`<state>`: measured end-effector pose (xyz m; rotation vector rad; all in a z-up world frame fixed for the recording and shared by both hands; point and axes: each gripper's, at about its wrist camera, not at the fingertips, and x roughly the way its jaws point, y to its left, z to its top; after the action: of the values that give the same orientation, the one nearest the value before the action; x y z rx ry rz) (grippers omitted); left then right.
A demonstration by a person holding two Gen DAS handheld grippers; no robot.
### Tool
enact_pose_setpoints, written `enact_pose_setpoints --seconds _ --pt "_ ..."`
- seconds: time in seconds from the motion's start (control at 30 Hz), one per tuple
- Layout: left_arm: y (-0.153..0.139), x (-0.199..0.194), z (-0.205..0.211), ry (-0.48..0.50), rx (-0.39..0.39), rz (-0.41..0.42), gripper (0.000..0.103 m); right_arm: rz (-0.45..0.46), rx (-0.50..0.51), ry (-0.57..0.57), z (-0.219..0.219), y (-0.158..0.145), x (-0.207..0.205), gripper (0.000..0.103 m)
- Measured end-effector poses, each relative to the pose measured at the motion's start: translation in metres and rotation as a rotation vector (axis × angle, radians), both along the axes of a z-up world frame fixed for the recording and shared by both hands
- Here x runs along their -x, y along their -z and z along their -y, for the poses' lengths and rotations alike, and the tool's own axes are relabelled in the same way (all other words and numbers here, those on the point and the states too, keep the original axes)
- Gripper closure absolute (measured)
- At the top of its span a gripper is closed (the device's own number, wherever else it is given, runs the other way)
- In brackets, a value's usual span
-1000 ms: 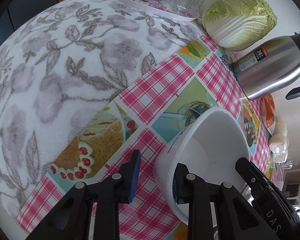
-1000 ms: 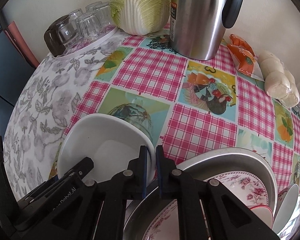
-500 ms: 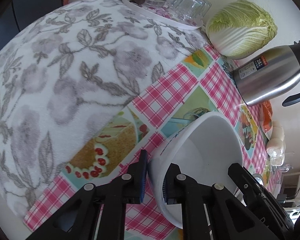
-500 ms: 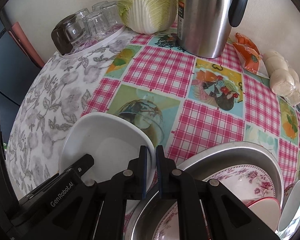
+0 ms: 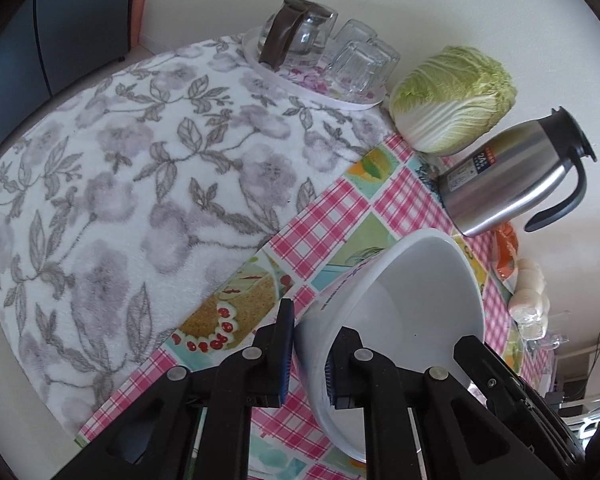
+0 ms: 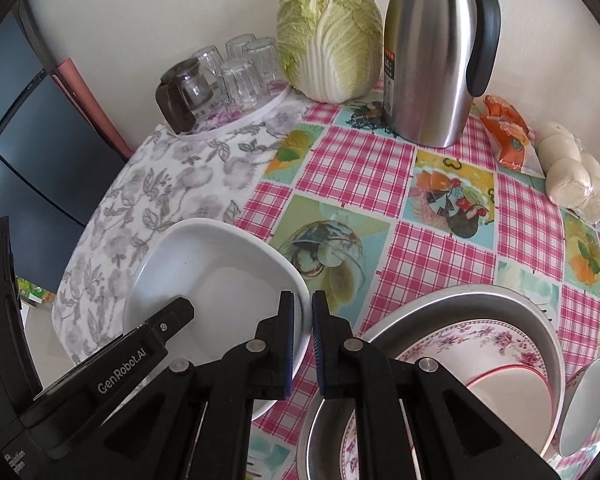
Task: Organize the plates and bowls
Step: 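Lift the square white bowl with both grippers over the steel pan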
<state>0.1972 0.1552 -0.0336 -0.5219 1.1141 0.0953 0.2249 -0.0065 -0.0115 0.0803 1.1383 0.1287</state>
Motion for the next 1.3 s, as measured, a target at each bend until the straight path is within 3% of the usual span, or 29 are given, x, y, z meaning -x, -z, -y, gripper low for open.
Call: enact_pose_setpoints --seconds 0.43,0.6,0.73,1.03,1.3 --pt "-0.049 0.022 0.029 0.081 0.008 0.110 0.089 0.097 -0.080 0.029 0.036 -0.047 0.037 0.094" --pt "-0.059 0.029 0.046 0.119 0.006 0.128 0.088 0.110 -0.154 0.064 0.059 -0.057 0.050 0.094" --pt "-0.067 0.035 0.066 0.160 -0.010 0.143 0.088 0.140 -0.157 0.089 0.074 -0.063 0.064 0.093" --pt "-0.068 0.043 0.105 0.248 0.000 0.143 0.087 0.177 -0.224 0.192 0.118 -0.064 0.098 0.091" --pt "-0.072 0.047 0.129 0.295 -0.052 0.144 0.087 0.177 -0.254 0.222 0.142 -0.061 0.112 0.091"
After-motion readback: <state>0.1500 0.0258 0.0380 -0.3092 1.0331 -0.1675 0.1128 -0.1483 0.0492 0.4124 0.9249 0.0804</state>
